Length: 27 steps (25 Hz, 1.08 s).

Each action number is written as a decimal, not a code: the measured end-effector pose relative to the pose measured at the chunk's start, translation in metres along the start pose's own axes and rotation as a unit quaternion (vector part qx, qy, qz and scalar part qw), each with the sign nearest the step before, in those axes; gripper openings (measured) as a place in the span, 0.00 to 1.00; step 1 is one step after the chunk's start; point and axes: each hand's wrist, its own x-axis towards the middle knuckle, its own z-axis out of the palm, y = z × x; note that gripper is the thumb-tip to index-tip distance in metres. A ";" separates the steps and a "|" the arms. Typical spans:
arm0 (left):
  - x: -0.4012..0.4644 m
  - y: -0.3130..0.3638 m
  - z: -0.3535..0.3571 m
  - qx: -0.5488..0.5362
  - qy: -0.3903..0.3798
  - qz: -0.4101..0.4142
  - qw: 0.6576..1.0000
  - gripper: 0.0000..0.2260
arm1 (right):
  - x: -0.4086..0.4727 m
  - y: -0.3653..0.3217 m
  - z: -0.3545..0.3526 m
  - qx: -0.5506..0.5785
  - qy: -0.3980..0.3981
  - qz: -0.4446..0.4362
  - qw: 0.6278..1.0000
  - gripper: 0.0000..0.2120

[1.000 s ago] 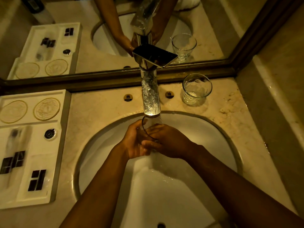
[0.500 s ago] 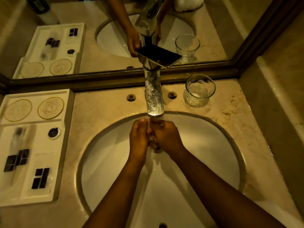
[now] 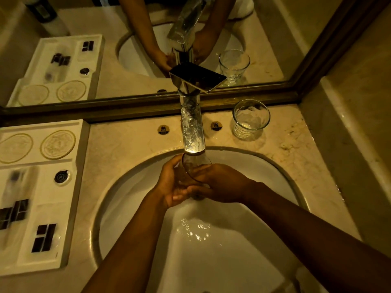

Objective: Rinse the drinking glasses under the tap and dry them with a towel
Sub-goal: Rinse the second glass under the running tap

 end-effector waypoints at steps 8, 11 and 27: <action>0.015 -0.027 -0.002 0.032 0.046 0.071 0.996 0.33 | 0.010 -0.026 0.026 0.028 0.269 0.110 0.957 0.15; 0.017 -0.040 0.008 0.005 0.101 0.182 0.978 0.26 | 0.021 -0.035 0.029 0.121 0.285 0.271 0.911 0.25; 0.024 0.000 -0.018 0.031 0.008 0.018 0.999 0.21 | -0.007 0.001 0.020 -0.088 0.135 -0.051 0.986 0.23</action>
